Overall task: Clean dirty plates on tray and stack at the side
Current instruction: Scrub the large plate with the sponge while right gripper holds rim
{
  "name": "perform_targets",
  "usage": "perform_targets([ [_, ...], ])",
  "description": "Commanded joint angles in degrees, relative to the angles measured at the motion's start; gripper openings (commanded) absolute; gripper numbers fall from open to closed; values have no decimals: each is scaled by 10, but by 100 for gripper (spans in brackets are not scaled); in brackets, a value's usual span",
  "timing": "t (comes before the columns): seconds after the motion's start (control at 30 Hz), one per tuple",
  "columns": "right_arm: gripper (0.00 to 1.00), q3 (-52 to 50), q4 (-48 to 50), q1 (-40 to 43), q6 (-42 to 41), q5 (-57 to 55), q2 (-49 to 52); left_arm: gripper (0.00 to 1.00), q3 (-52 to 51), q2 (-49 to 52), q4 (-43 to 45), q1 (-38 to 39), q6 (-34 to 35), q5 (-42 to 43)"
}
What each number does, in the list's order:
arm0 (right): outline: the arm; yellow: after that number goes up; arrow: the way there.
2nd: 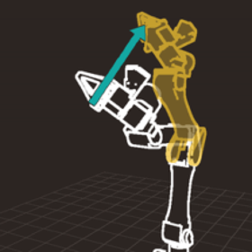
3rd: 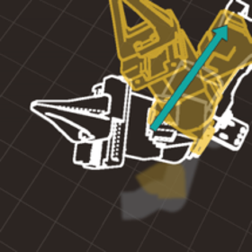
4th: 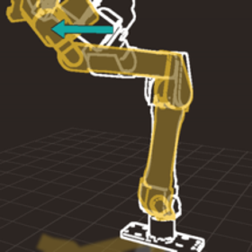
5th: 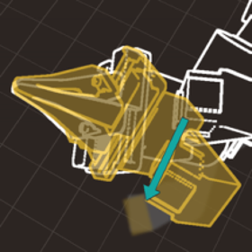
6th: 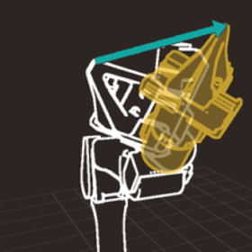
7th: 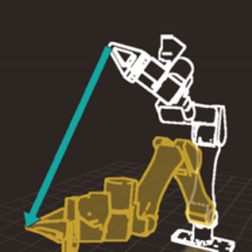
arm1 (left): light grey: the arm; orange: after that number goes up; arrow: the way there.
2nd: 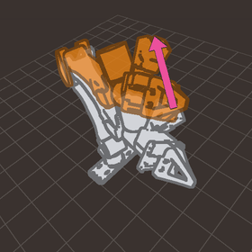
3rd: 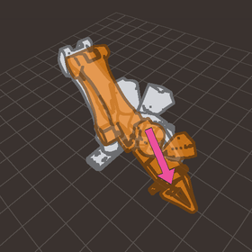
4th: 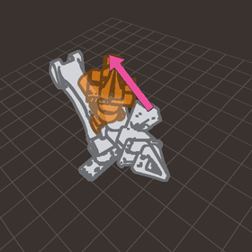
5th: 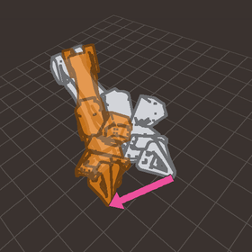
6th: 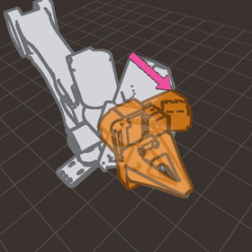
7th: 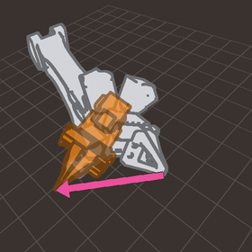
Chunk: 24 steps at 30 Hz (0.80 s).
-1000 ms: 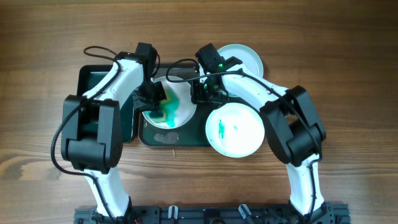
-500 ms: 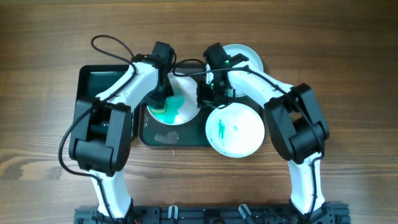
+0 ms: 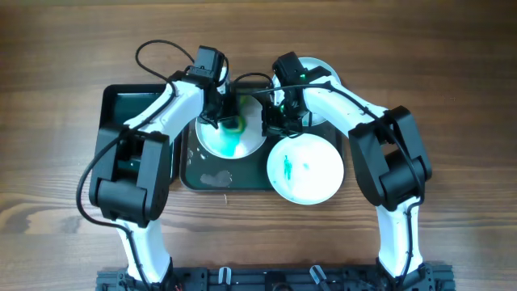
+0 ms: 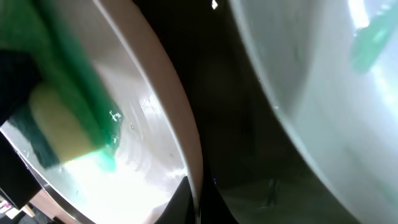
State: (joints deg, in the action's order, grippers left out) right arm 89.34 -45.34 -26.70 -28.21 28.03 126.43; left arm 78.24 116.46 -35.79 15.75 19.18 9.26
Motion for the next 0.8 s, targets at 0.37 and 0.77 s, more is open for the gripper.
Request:
perform_targets([
  [0.37, 5, -6, 16, -3, 13, 18, 16, 4, -2, 10, -174, -10, -42, 17],
  [0.77, 4, -6, 20, -2, 14, 16, 16, 4, -2, 10, -71, 7, -58, 172],
])
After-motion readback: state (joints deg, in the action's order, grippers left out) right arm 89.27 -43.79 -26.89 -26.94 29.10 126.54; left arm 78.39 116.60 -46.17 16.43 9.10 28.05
